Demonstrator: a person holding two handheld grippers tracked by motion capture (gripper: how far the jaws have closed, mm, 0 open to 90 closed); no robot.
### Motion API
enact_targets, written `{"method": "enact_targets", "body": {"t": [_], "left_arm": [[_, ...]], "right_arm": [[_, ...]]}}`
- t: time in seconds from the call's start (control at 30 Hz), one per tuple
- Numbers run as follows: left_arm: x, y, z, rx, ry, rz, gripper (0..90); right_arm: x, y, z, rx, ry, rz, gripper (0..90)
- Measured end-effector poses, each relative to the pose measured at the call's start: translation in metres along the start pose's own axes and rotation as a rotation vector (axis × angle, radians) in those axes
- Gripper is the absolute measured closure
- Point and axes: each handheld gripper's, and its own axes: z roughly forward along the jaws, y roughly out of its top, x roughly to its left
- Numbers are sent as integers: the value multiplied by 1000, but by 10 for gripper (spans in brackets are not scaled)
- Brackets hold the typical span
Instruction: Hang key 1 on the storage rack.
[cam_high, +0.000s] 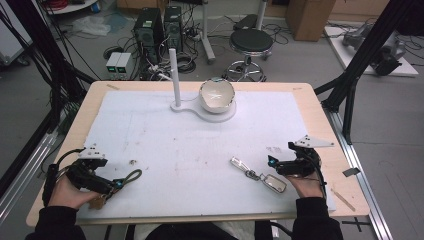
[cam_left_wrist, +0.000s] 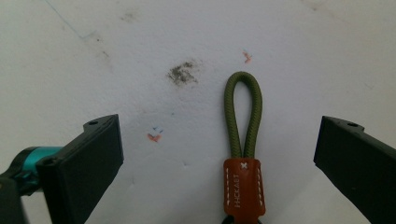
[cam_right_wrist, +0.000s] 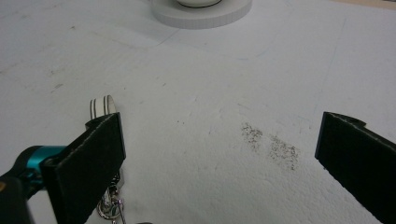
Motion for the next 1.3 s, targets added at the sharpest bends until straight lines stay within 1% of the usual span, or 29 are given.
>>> {"method": "enact_targets", "body": {"t": [0.17, 0.23, 0.3, 0.37, 0.43, 0.57, 0.67, 0.77, 0.87, 0.93, 0.97, 1.0, 1.07, 1.13, 1.2, 1.23, 1.27, 1.3], "left_arm": [[-4, -5, -2, 20, -28, 2, 43], [-6, -5, -2, 35, -55, 9, 61], [-9, -5, -1, 55, -81, 16, 87], [-11, -6, 2, 92, -100, 19, 90], [-12, -6, 5, 118, -106, 24, 99], [-13, -8, 7, 147, -123, 19, 126], [-12, -8, 7, 154, -134, 23, 153], [-12, -9, 7, 160, -149, 18, 184], [-12, -10, 7, 174, -161, 24, 221], [-12, -10, 7, 175, -163, 24, 247], [-12, -10, 7, 181, -161, 33, 262], [-12, -10, 7, 182, -155, 33, 275], [-13, -10, 9, 193, -145, 41, 337], [-13, -11, 10, 209, -121, 50, 414], [-13, -12, 10, 206, -84, 49, 538], [-11, -12, 9, 205, -70, 41, 620], [-8, -13, 9, 202, -84, 28, 676], [-5, -14, 9, 191, -96, 16, 686]], "right_arm": [[0, 0, 1, 2, -1, -4, 6], [0, 0, 1, 0, -2, -3, 7], [0, 0, 0, 0, -5, -1, 7], [0, 0, 0, 0, -4, 1, 7], [0, 0, 1, 2, -5, 0, 7], [0, 0, 1, 2, -6, 1, 7], [-1, 0, 0, -1, -9, 2, 7], [-1, 0, 0, -5, -13, -2, 7], [-1, 0, 0, -3, -14, 1, 7], [-1, 0, 0, -3, -15, 0, 7], [-1, 0, 0, -4, -15, -2, 7], [-1, 0, 0, -2, -17, 2, 7], [-1, 0, 0, -2, -19, 1, 7], [-1, 0, 0, -11, -29, -5, 7], [-1, 0, -2, -28, -38, -3, 7], [-2, 0, -3, -34, -43, -1, 8], [-2, 0, -4, -42, -47, 1, 10], [-2, 1, -5, -48, -51, 5, 10]]}}
